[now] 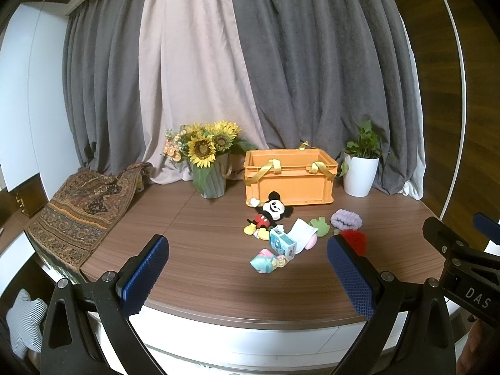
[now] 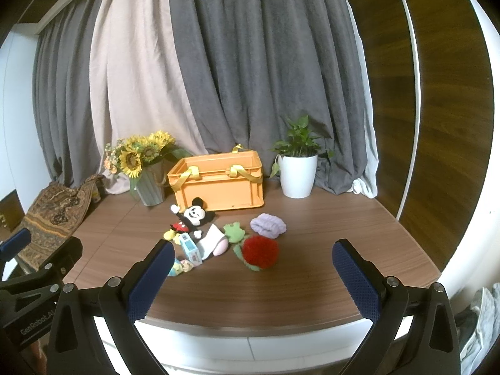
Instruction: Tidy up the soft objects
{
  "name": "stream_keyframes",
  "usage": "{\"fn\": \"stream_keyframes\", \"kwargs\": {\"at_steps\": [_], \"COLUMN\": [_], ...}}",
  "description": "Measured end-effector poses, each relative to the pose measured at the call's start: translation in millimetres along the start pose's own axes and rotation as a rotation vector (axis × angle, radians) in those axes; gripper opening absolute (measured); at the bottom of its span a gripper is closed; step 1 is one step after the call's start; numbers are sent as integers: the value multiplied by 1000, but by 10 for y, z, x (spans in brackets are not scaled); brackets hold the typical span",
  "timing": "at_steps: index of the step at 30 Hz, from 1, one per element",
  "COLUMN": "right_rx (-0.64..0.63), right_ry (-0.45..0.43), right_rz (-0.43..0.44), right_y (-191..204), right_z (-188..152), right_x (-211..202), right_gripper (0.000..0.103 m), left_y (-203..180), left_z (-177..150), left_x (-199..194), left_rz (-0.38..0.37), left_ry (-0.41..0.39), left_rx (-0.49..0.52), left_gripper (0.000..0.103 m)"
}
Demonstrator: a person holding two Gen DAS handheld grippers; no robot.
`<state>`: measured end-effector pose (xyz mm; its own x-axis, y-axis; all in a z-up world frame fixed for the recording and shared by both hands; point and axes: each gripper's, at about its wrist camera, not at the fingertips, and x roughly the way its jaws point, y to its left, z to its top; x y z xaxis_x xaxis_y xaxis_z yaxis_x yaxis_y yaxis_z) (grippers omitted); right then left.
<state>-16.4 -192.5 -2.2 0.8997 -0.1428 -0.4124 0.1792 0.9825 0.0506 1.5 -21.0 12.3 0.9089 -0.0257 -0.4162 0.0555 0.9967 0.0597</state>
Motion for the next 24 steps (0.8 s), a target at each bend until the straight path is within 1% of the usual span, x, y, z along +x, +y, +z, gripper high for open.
{"fn": "stream_keyframes", "kwargs": {"at_steps": [7, 11, 19, 24], "right_rx": [1, 2, 7, 5], "right_ry": [4, 14, 56, 94], "right_rz": [0, 2, -3, 0], "right_y": [12, 32, 57, 108], "right_z": [-6, -20, -58, -123], "right_x": [0, 53, 354, 646], "right_gripper": [102, 102, 102, 102], "left_y": [-54, -66, -17, 6], "left_z": [-5, -24, -134, -218], "left_x": [16, 110, 499, 791], "left_rz": [-3, -17, -25, -38], "left_ry": [4, 18, 73, 108], "left_rx": [1, -2, -13, -16], "left_gripper": [103, 103, 103, 103]}}
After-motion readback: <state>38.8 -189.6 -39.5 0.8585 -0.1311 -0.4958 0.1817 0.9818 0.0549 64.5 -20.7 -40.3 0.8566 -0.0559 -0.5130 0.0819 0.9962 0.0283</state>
